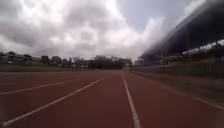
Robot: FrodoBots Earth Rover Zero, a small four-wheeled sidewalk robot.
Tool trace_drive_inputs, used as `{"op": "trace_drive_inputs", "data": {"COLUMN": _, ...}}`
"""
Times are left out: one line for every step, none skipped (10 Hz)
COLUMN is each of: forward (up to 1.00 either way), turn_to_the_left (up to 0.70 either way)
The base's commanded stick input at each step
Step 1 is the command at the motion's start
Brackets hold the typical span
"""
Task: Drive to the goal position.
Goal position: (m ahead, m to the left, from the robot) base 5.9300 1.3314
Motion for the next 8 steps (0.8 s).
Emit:
{"op": "trace_drive_inputs", "data": {"forward": 0.70, "turn_to_the_left": -0.01}}
{"op": "trace_drive_inputs", "data": {"forward": 0.70, "turn_to_the_left": -0.16}}
{"op": "trace_drive_inputs", "data": {"forward": 0.70, "turn_to_the_left": -0.30}}
{"op": "trace_drive_inputs", "data": {"forward": 0.70, "turn_to_the_left": -0.35}}
{"op": "trace_drive_inputs", "data": {"forward": 0.70, "turn_to_the_left": -0.35}}
{"op": "trace_drive_inputs", "data": {"forward": 0.70, "turn_to_the_left": -0.34}}
{"op": "trace_drive_inputs", "data": {"forward": 0.70, "turn_to_the_left": -0.17}}
{"op": "trace_drive_inputs", "data": {"forward": 0.70, "turn_to_the_left": -0.01}}
